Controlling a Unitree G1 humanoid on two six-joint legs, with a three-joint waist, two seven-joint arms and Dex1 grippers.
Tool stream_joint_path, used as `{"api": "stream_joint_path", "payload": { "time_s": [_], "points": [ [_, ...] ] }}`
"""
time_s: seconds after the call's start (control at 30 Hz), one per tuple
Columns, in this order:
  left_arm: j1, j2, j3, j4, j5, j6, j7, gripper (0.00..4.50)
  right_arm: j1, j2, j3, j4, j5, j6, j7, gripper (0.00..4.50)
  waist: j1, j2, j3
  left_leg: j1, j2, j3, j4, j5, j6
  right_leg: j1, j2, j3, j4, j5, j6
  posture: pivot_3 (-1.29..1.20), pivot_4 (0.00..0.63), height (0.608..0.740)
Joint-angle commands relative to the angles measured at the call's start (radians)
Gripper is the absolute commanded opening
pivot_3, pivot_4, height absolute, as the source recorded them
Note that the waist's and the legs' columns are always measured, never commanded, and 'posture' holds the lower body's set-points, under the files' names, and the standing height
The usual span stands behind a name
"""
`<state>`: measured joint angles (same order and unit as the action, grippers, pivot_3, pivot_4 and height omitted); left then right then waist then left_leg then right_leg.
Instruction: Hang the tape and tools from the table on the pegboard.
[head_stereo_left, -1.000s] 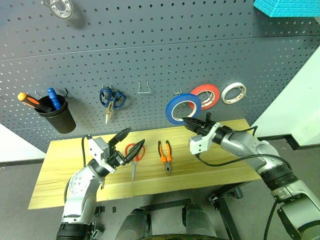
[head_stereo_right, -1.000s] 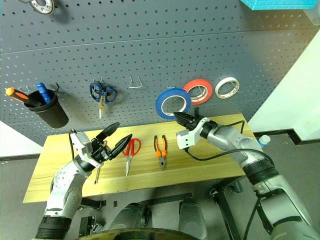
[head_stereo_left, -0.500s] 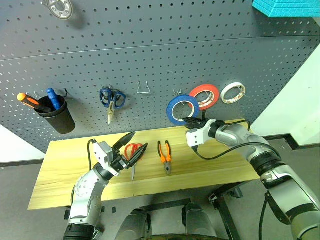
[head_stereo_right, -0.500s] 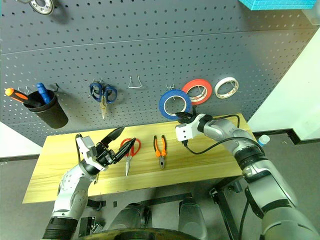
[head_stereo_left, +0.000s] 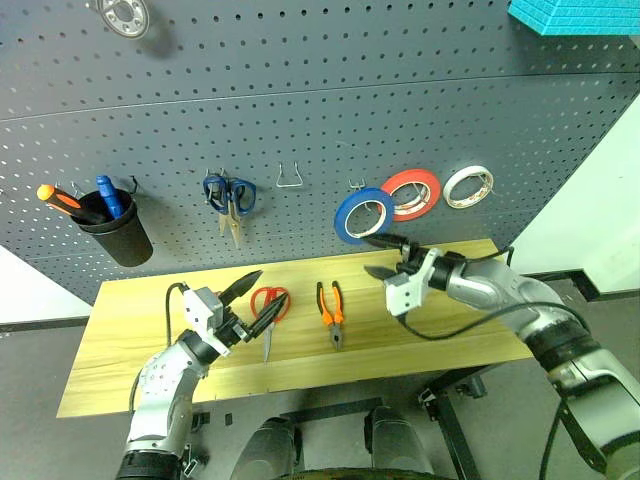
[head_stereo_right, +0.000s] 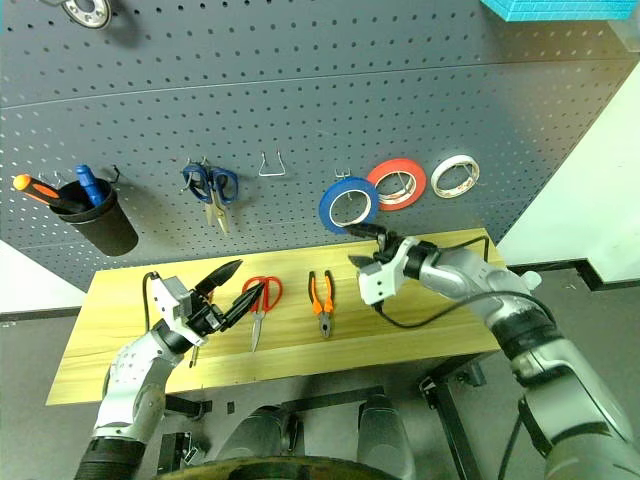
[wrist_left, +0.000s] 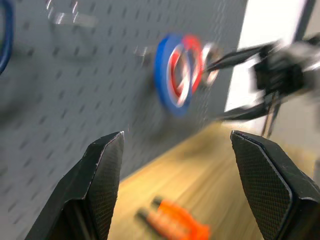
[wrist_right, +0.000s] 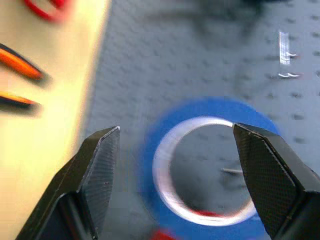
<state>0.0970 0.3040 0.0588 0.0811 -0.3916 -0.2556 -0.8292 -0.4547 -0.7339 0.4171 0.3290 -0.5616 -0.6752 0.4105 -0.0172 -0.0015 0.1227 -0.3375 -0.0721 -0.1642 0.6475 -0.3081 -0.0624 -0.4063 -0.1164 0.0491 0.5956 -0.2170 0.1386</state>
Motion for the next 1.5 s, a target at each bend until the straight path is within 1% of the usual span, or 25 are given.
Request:
{"api": "stream_joint_path", "payload": {
  "time_s": [0.03, 0.17, 0.2, 0.27, 0.33, 0.43, 0.53, 0.67, 0.77, 0.9, 1.03, 1.23, 1.5],
  "points": [
    [-0.009, 0.042, 0.024, 0.043, 0.058, -0.041, 0.013, 3.55, 0.062, 0.031, -0.026, -0.08, 0.143, 0.129, 0.132, 3.74, -0.003, 0.0, 0.0, 0.0, 0.0, 0.0, 0.0, 0.0, 0.0, 0.001, 0.0, 0.0, 0.0, 0.0, 0.0, -0.05, 0.079, 0.738],
    [-0.015, 0.1, 0.021, 0.119, 0.111, -0.059, 0.005, 3.55, 0.113, 0.179, -0.026, -0.127, 0.271, 0.407, 0.247, 3.74, -0.015, 0.0, 0.0, 0.002, 0.001, 0.0, 0.0, 0.0, 0.0, 0.0, 0.001, 0.0, 0.002, 0.0, 0.0, -0.05, 0.079, 0.738],
    [-0.016, 0.11, 0.021, 0.131, 0.119, -0.066, 0.002, 3.55, 0.114, 0.212, -0.023, -0.136, 0.294, 0.474, 0.276, 4.1, -0.02, 0.0, 0.0, 0.002, 0.001, 0.0, 0.0, 0.0, 0.0, 0.0, 0.001, 0.0, 0.002, 0.0, 0.0, -0.07, 0.088, 0.738],
    [-0.015, 0.124, 0.032, 0.148, 0.119, -0.065, 0.004, 3.55, 0.11, 0.282, -0.02, -0.154, 0.336, 0.656, 0.333, 4.47, -0.023, 0.0, 0.0, 0.002, 0.001, -0.001, 0.0, 0.0, 0.0, 0.0, 0.002, 0.0, 0.002, 0.0, 0.0, -0.07, 0.091, 0.738],
    [-0.01, 0.142, 0.043, 0.166, 0.121, -0.068, 0.007, 3.55, 0.094, 0.357, -0.024, -0.166, 0.373, 0.841, 0.357, 4.47, -0.025, 0.0, 0.0, 0.001, 0.001, -0.001, 0.0, 0.0, 0.0, 0.0, 0.002, 0.0, 0.002, 0.0, 0.0, -0.07, 0.093, 0.738],
    [-0.002, 0.165, 0.054, 0.191, 0.129, -0.081, 0.007, 3.55, 0.053, 0.462, -0.042, -0.14, 0.393, 1.071, 0.324, 4.47, -0.027, 0.001, 0.001, 0.0, 0.001, -0.001, 0.0, 0.0, 0.0, -0.003, 0.002, 0.0, 0.002, 0.001, 0.0, -0.06, 0.098, 0.738],
    [0.004, 0.179, 0.072, 0.207, 0.124, -0.09, 0.009, 3.55, 0.016, 0.547, -0.059, -0.098, 0.41, 1.262, 0.281, 4.47, -0.026, 0.001, 0.001, 0.0, 0.001, -0.001, -0.001, 0.0, 0.0, -0.004, 0.002, 0.0, 0.004, 0.001, 0.0, -0.06, 0.101, 0.738],
    [0.009, 0.189, 0.089, 0.222, 0.119, -0.101, 0.005, 3.55, -0.049, 0.633, -0.06, -0.023, 0.395, 1.437, 0.2, 4.47, -0.025, 0.001, 0.001, -0.001, 0.001, -0.002, -0.001, 0.0, 0.0, -0.005, 0.002, 0.0, 0.004, 0.001, 0.0, -0.06, 0.103, 0.738],
    [0.013, 0.189, 0.097, 0.23, 0.118, -0.106, 0.003, 3.55, -0.088, 0.696, -0.082, 0.041, 0.411, 1.505, 0.142, 4.47, -0.027, 0.002, 0.001, -0.001, 0.001, -0.002, -0.001, 0.0, 0.0, -0.005, 0.002, 0.0, 0.004, 0.003, 0.003, -0.06, 0.105, 0.738],
    [0.03, 0.192, 0.1, 0.222, 0.098, -0.094, -0.026, 3.55, -0.134, 0.742, -0.063, 0.143, 0.385, 1.497, 0.07, 4.47, -0.031, 0.003, 0.002, -0.001, 0.001, -0.002, -0.002, 0.0, 0.0, -0.007, 0.002, 0.0, 0.004, 0.003, 0.003, -0.06, 0.111, 0.738],
    [0.045, 0.202, 0.099, 0.23, 0.108, -0.096, -0.039, 3.55, -0.178, 0.785, -0.078, 0.239, 0.397, 1.498, 0.023, 4.47, -0.04, 0.004, 0.003, -0.001, 0.001, -0.002, -0.003, 0.0, 0.0, -0.007, 0.002, 0.0, 0.004, 0.003, 0.003, -0.06, 0.115, 0.738],
    [0.05, 0.201, 0.104, 0.237, 0.102, -0.105, -0.05, 3.55, -0.236, 0.862, -0.168, 0.366, 0.445, 1.575, -0.057, 4.47, -0.055, 0.005, 0.003, -0.001, 0.001, -0.002, -0.003, 0.0, 0.0, -0.007, 0.002, 0.0, 0.005, 0.003, 0.003, -0.06, 0.118, 0.738],
    [0.046, 0.193, 0.107, 0.247, 0.096, -0.116, -0.059, 3.55, -0.308, 0.924, -0.245, 0.522, 0.483, 1.577, -0.166, 4.47, -0.056, 0.006, 0.003, -0.002, 0.001, -0.002, -0.003, 0.0, 0.0, -0.009, 0.002, 0.0, 0.006, 0.003, 0.003, -0.06, 0.117, 0.738]
  ]
}}
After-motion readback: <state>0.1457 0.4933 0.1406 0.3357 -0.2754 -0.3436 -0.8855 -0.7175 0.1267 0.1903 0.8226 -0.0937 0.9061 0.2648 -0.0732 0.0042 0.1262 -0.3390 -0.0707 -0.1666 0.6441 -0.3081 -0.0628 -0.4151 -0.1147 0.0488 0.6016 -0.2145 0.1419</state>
